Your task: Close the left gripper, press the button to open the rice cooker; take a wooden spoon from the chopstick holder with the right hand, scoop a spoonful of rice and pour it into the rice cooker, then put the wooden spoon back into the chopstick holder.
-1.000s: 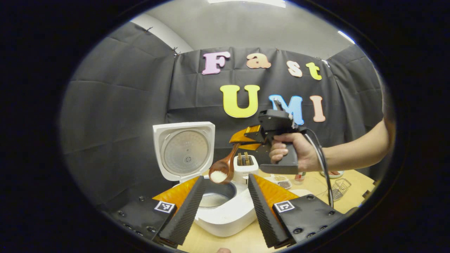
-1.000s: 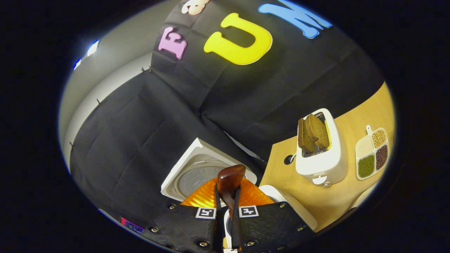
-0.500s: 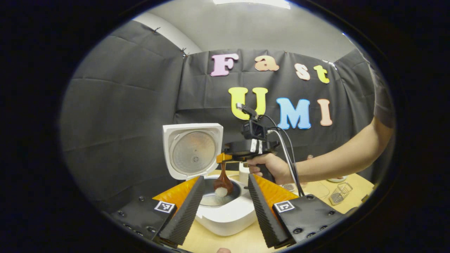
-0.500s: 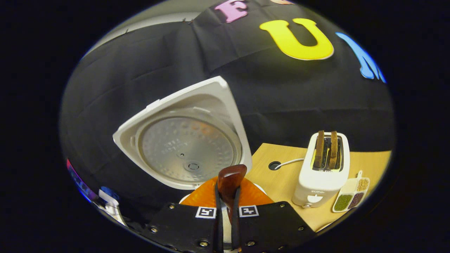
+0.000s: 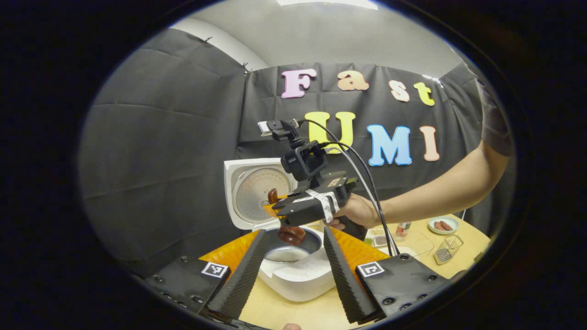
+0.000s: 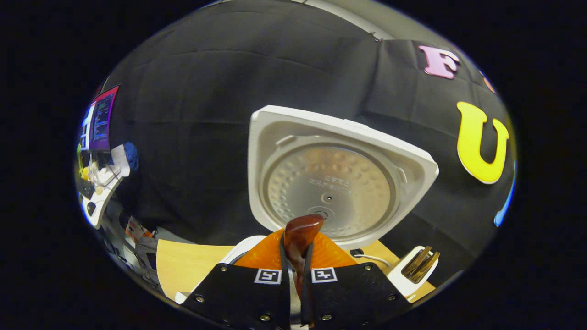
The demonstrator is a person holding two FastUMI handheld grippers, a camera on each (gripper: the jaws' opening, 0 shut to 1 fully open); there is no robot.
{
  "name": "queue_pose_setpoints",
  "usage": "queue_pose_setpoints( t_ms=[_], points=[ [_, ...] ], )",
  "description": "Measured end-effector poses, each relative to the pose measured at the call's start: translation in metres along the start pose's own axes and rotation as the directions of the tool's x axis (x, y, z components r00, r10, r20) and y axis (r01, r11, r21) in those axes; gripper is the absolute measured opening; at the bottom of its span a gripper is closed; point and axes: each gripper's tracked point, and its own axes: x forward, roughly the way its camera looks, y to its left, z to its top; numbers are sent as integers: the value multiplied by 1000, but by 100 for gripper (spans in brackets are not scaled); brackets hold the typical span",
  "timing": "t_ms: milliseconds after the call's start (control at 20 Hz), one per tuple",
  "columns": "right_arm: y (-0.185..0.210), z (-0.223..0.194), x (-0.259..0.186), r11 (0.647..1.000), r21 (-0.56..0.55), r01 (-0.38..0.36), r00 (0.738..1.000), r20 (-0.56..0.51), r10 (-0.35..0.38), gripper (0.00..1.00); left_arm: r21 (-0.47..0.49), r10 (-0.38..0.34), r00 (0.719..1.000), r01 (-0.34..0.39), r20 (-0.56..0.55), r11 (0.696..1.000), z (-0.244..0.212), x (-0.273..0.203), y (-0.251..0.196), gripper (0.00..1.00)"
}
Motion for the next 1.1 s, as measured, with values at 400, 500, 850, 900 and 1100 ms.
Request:
queue_pose_setpoints(
  t_ms=[400, 500, 850, 900, 1100],
  points=[
    [-37, 32, -47, 923, 385, -16, 995, 96, -23, 10, -16, 23, 1000, -23, 13, 1000, 9, -11, -3, 87],
    [-53, 39, -68, 856, 516, -37, 991, 129, -36, 10, -13, 22, 1000, -22, 12, 1000, 9, -14, -7, 87],
    [-97, 40, -143, 644, 759, -96, 977, 195, -84, 9, 25, -43, 999, 42, 24, 999, 29, -7, -48, 87],
    [-103, 39, -155, 638, 765, -89, 975, 198, -102, 9, 31, -54, 998, 53, 31, 998, 33, -5, -55, 87],
    [-133, 24, -214, 636, 771, -25, 965, 185, -186, 9, 26, -105, 993, 104, 47, 994, 44, 7, -87, 89]
  ],
)
